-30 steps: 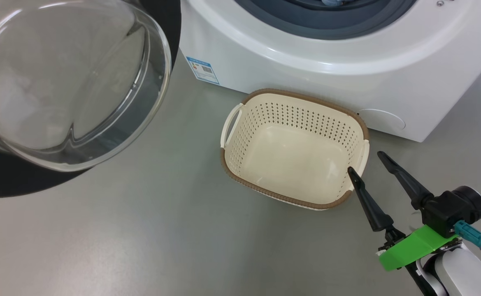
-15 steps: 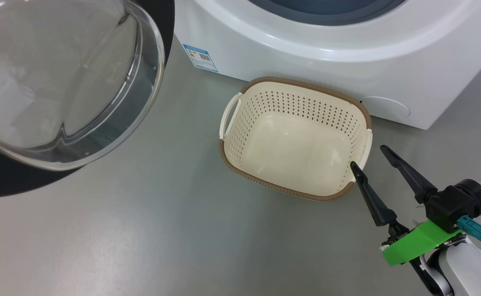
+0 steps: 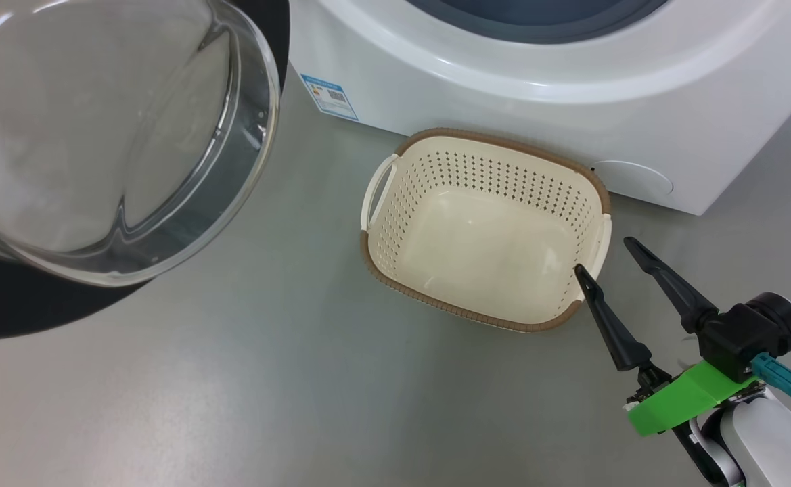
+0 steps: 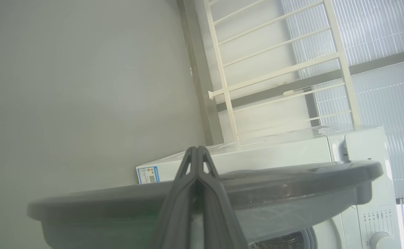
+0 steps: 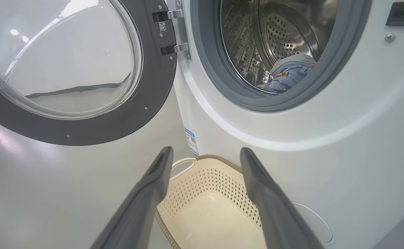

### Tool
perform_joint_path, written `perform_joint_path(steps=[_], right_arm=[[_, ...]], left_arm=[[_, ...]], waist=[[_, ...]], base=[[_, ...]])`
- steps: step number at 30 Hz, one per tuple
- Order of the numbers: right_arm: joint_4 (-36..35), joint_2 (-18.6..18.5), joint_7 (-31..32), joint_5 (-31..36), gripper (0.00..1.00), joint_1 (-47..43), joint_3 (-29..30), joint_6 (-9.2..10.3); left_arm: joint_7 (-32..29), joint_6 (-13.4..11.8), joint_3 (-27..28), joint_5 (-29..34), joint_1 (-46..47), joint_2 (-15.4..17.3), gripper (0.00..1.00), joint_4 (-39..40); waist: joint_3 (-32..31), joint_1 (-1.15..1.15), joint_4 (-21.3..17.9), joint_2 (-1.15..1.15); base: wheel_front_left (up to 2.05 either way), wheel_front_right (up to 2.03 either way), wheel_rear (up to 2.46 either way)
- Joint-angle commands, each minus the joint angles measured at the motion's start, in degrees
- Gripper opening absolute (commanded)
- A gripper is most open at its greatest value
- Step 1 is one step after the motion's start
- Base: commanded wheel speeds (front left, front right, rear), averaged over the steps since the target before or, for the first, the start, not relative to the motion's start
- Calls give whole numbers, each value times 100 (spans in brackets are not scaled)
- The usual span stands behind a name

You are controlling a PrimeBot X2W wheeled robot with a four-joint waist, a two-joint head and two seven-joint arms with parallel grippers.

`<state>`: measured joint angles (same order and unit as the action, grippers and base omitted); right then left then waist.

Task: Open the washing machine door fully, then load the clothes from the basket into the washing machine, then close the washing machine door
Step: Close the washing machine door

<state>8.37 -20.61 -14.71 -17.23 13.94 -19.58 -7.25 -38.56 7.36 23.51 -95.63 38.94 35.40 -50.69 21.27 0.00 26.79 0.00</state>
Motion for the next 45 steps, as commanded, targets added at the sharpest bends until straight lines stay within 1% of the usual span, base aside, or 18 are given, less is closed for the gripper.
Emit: perform_joint_path(steps=[1, 11, 16, 21, 33, 41, 42, 45], right_arm=[[-120, -13, -29, 18, 100, 58, -99, -24], [-106, 40, -29, -4, 100, -3, -39, -24], [-103, 91, -29, -14, 100, -68, 29, -24], [-99, 128, -29, -25, 100, -127, 67, -24], [-127, 219, -29, -41, 100, -382, 250, -24], [-170, 327, -29, -46, 100, -626, 411, -24], [-170, 327, -29, -46, 100, -626, 411, -24], [-192, 359, -29, -39, 100, -708, 482, -24]], left_arm=[[-212, 13, 11, 99, 51, 301, 0, 112], [-751, 13, -185, 261, -132, 236, 0, 379], [-1202, 13, -287, 262, -336, 150, 0, 740], [-1525, 13, -354, 289, -519, 148, 0, 1037], [-2404, 13, -513, 215, -1125, -53, 0, 2073], [-2789, 13, -634, 242, -1569, -206, 0, 2861], [-2789, 13, -634, 242, -1569, -206, 0, 2861], [-2886, 13, -706, 274, -1722, -286, 0, 3192]], waist=[[-22, 0, -7, 0], [-213, 0, 3, 0], [-374, 0, 38, 0], [-488, 0, 55, 0], [-838, 0, 26, 0], [-1108, 0, -102, 0], [-1108, 0, -102, 0], [-1171, 0, -156, 0]], base=[[0, 0, 0], [0, 0, 0], [0, 0, 0], [0, 0, 0], [0, 0, 0], [0, 0, 0], [0, 0, 0], [0, 0, 0]])
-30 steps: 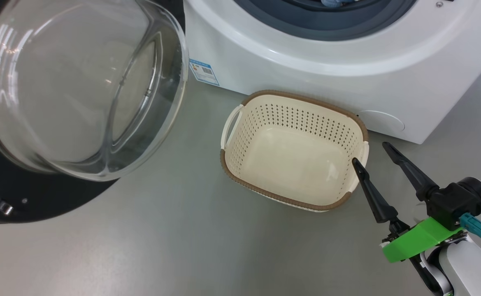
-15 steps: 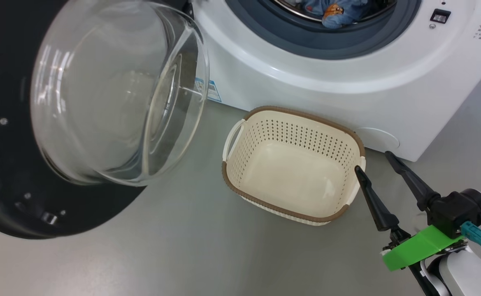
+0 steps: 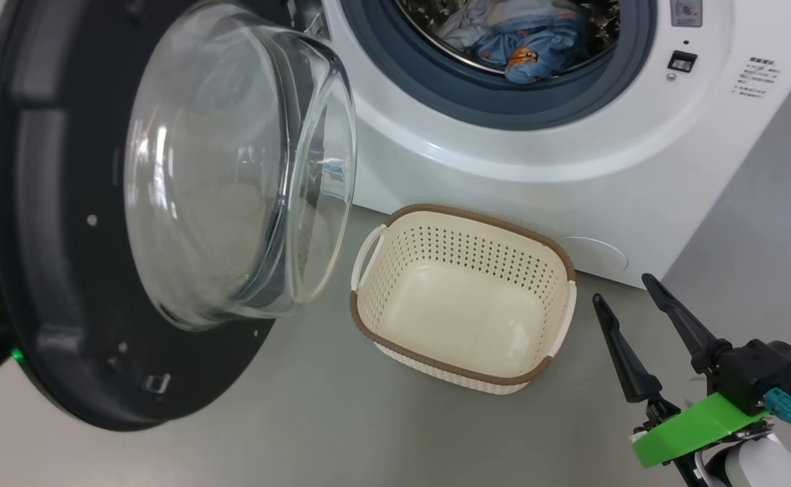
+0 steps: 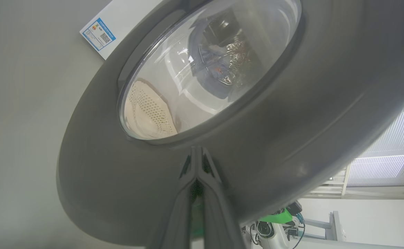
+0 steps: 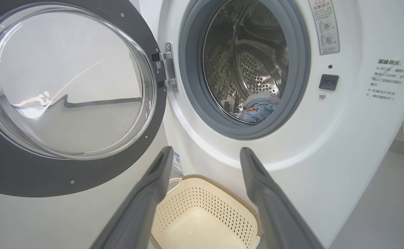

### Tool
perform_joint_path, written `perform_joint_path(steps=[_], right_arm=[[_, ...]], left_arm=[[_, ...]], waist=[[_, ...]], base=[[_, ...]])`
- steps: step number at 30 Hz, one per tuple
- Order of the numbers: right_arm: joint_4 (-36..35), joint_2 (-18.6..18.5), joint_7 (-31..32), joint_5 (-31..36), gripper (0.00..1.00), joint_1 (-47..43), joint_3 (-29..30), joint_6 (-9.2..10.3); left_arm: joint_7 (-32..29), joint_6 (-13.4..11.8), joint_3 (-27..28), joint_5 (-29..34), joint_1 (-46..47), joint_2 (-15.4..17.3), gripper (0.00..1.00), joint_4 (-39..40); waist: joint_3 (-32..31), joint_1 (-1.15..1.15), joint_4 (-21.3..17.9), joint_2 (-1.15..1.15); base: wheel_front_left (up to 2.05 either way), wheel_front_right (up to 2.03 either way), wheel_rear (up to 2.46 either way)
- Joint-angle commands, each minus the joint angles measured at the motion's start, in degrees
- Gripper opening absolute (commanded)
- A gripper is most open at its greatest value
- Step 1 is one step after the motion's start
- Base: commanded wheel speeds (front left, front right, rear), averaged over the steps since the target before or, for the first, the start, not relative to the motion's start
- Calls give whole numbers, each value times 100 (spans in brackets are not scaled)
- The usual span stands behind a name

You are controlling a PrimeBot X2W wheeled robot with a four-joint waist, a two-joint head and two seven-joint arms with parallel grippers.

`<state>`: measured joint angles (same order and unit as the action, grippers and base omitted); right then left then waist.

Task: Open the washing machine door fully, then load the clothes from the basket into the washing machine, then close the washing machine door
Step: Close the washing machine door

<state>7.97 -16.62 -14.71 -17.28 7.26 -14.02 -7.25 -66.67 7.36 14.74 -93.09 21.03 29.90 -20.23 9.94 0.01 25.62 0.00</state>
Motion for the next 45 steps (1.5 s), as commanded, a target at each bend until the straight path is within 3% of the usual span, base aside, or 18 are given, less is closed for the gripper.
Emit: perform_joint_path(steps=[1, 15, 45], right_arm=[[-159, -31, -29, -33, 100, -66, -58, -24], [-236, 166, -29, 3, 100, -277, 187, -24], [-340, 516, -29, 69, 100, -213, 442, -24]], left_arm=[[-105, 13, 143, 22, 25, 227, 0, 251], [-355, 13, -188, 46, -298, -148, 0, 1433], [-49, 6, -748, 389, 286, -872, 0, 1950]], waist=[[-56, -1, -58, 0], [-190, -1, -530, 0], [11, -1, -2010, 0]], base=[[0, 0, 0], [0, 0, 0], [0, 0, 0]])
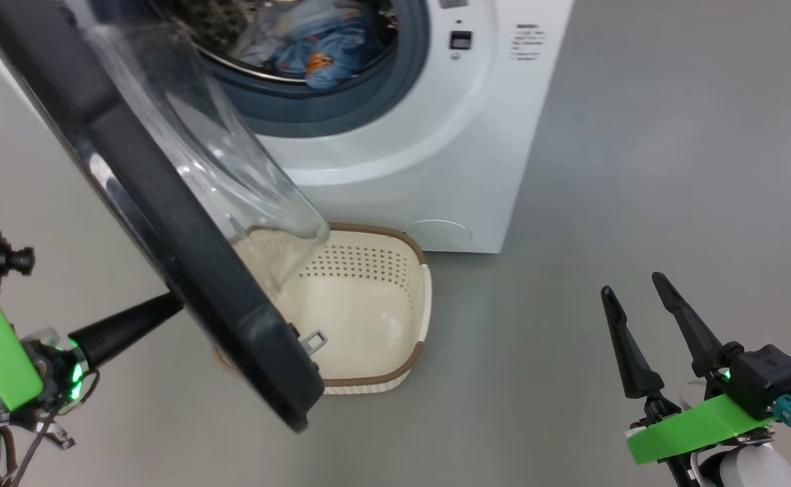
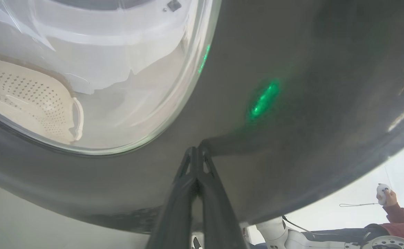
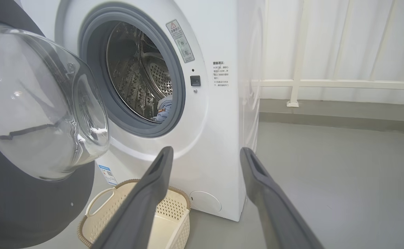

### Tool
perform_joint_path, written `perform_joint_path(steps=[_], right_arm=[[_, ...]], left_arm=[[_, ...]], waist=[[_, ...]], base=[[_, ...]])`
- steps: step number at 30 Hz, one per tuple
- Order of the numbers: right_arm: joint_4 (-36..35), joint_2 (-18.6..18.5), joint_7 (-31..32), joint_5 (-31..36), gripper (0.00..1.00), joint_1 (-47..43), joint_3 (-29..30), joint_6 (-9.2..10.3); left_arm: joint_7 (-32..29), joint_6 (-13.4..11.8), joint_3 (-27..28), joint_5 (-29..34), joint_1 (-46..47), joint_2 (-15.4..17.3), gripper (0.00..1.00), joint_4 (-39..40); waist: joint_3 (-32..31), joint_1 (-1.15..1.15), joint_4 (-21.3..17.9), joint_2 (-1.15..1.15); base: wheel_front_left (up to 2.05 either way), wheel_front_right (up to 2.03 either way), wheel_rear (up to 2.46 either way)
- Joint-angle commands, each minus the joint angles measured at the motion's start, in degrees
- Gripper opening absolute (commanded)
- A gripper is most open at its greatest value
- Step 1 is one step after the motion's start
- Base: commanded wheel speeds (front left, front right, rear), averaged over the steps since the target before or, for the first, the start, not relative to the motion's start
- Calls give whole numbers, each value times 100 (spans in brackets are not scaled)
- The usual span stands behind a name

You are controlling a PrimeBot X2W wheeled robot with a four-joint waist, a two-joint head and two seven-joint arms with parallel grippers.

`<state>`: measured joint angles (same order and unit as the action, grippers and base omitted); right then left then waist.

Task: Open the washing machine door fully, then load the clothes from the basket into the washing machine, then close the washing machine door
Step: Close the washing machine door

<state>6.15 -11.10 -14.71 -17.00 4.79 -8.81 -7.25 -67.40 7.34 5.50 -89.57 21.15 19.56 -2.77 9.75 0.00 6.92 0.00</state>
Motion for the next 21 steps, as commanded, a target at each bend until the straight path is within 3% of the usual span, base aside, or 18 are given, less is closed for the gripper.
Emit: perform_joint_path(steps=[1, 9, 21], right_arm=[[-160, -26, -29, 41, 100, 37, -71, -24], [-178, 15, -29, 50, 100, -6, -12, -24], [-150, 1, -29, 61, 100, -40, -30, -24]], left_arm=[[41, -7, 181, 45, 291, 155, 0, 210], [94, -49, 193, 75, 348, 120, 0, 191], [424, -36, 613, 99, 0, 146, 0, -16]], waist=[[40, 0, -183, 0], [43, 0, -325, 0], [-39, 0, -31, 0]], base=[[0, 0, 0], [0, 0, 0], [0, 0, 0]])
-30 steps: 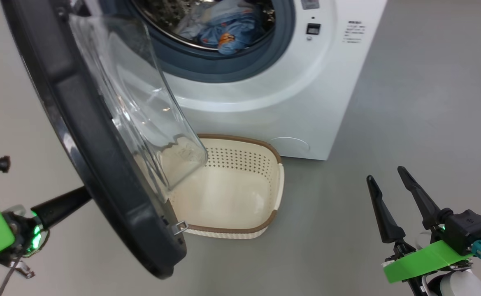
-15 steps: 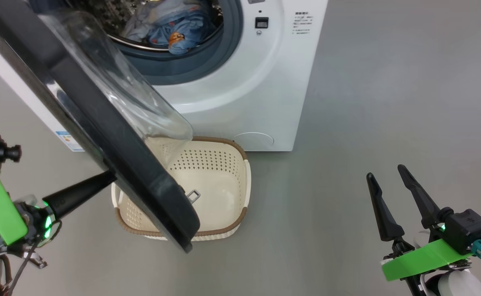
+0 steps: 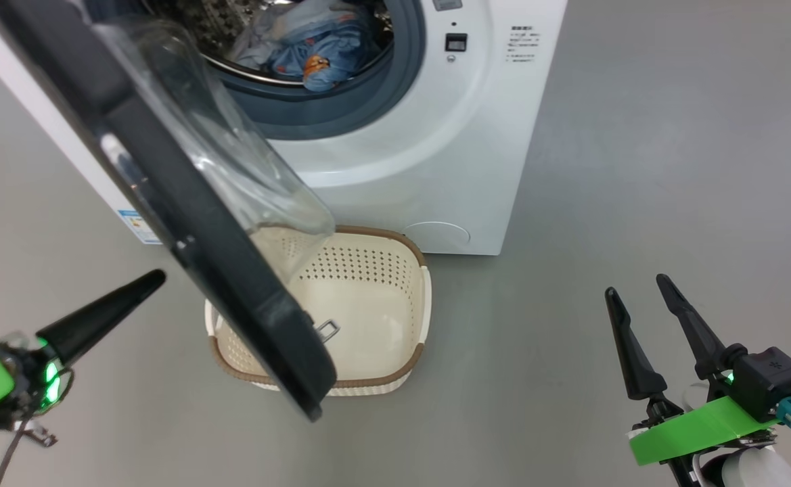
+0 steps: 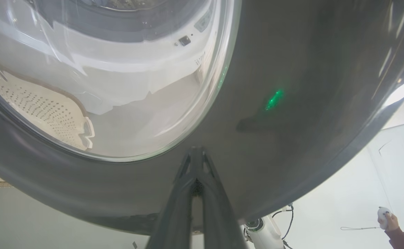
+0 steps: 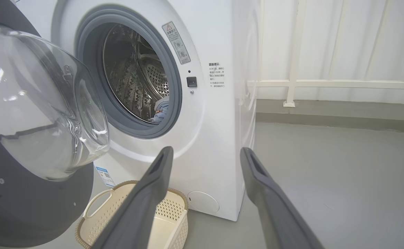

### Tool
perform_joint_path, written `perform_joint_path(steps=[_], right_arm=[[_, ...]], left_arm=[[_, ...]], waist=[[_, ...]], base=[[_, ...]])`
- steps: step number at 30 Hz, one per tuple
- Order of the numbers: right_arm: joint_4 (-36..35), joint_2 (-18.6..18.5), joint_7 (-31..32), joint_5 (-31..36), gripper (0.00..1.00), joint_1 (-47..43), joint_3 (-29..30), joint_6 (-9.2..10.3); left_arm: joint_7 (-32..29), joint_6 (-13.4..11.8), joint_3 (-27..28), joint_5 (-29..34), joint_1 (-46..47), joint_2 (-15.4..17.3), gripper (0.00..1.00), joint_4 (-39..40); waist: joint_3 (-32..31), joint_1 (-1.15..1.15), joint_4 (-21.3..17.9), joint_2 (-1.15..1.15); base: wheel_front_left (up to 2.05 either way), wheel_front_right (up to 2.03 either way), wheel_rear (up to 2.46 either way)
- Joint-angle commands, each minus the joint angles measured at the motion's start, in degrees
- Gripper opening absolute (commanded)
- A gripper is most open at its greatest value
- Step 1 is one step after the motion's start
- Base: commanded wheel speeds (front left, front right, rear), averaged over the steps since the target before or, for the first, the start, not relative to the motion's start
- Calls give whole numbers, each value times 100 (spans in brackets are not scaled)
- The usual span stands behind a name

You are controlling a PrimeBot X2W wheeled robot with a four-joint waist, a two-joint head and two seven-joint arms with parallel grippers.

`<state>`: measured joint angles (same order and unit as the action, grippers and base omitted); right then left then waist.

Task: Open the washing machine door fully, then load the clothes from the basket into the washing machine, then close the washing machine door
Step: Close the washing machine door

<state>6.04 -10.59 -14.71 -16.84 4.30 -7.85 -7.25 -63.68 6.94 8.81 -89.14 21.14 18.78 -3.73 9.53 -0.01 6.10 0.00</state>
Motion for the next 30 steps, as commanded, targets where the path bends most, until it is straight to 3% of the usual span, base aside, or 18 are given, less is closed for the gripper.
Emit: perform_joint_path(steps=[1, 2, 3, 4, 12, 19, 26, 30], right_arm=[[-134, -53, -29, 43, 100, 10, -135, -24], [-129, -56, -29, 43, 100, 11, -146, -24], [-127, -58, -29, 42, 100, 12, -153, -24], [-125, -61, -29, 41, 100, 7, -152, -24], [-127, -90, -29, 34, 100, -30, -180, -24], [-138, -82, -29, 41, 100, 11, -201, -24], [-131, -73, -29, 43, 100, 38, -204, -24], [-129, -80, -29, 47, 100, 80, -201, -24]], left_arm=[[125, 11, 336, 68, -43, 205, 3, 45], [193, 17, 396, 76, -91, 192, 31, 4], [294, 23, 468, 105, -134, 179, 49, -37], [380, 29, 521, 124, -174, 152, 100, -82], [1164, 52, 872, 335, -455, -81, 100, -248], [2205, 54, 1073, 696, -695, -261, 100, -371], [3069, 54, 944, 934, -952, -322, 100, -495], [4032, 54, 640, 1232, -1138, -229, 100, -450]], waist=[[-26, 1, 72, 0], [-34, 1, 90, 0], [-39, 1, 107, 0], [-50, 1, 130, 0], [-86, 1, 245, 0], [-26, 1, 297, 0], [25, 1, 336, 0], [81, 1, 378, 0]], base=[[0, 0, 0], [0, 0, 0], [0, 0, 0], [0, 0, 0], [0, 0, 0], [0, 0, 0], [0, 0, 0], [0, 0, 0]])
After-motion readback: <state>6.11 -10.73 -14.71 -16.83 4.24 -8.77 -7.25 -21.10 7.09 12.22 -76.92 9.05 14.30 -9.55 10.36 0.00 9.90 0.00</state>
